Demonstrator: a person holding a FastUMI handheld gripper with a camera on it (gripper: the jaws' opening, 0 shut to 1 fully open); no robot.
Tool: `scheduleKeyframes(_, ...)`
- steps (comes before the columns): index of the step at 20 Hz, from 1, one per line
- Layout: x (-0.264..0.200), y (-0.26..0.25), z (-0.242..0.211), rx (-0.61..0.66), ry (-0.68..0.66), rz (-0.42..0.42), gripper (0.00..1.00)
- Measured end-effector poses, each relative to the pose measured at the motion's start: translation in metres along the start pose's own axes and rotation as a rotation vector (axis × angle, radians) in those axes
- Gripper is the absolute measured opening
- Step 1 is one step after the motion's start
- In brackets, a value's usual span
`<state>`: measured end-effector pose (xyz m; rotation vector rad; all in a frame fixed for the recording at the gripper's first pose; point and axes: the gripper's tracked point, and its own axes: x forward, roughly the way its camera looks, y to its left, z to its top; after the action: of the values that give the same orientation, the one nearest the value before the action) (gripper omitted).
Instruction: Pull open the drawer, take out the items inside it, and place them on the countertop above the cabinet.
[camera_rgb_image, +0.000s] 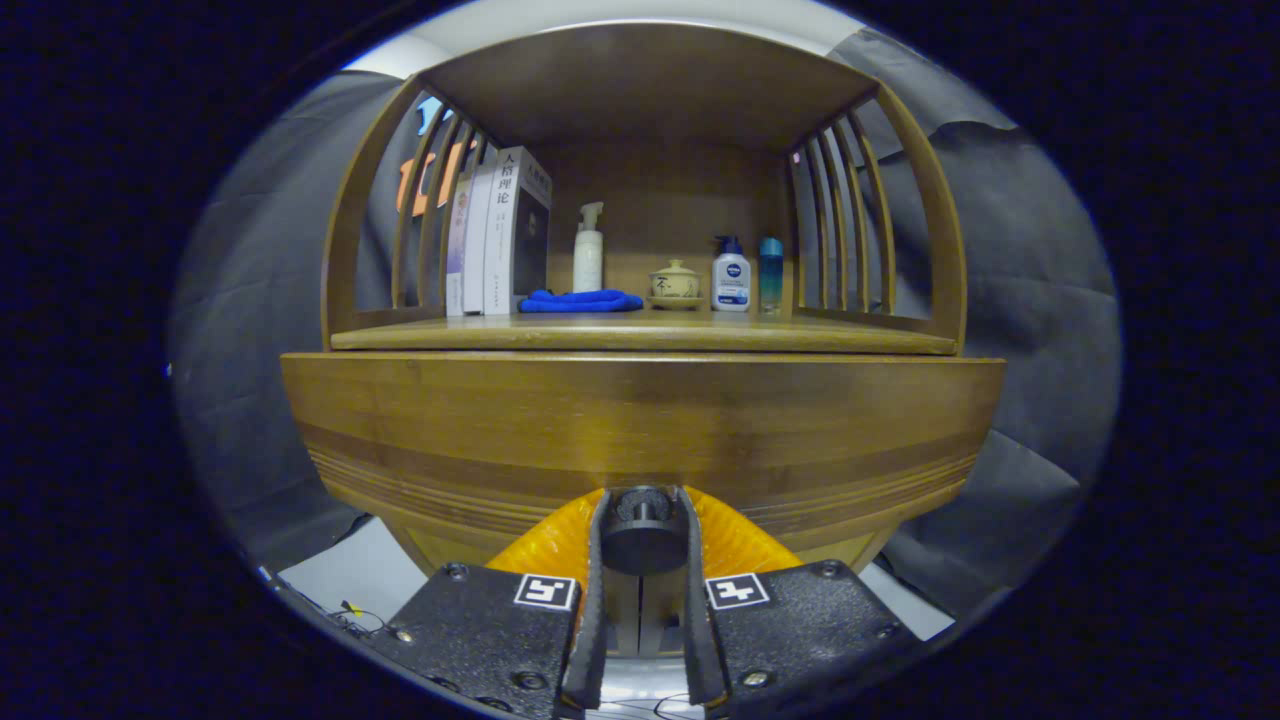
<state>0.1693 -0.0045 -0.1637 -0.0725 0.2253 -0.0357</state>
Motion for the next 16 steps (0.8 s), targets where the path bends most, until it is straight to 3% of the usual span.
scheduleKeyframes(16,-0.095,-0.002,-0.031,0.022,0.002,0.011,0.34)
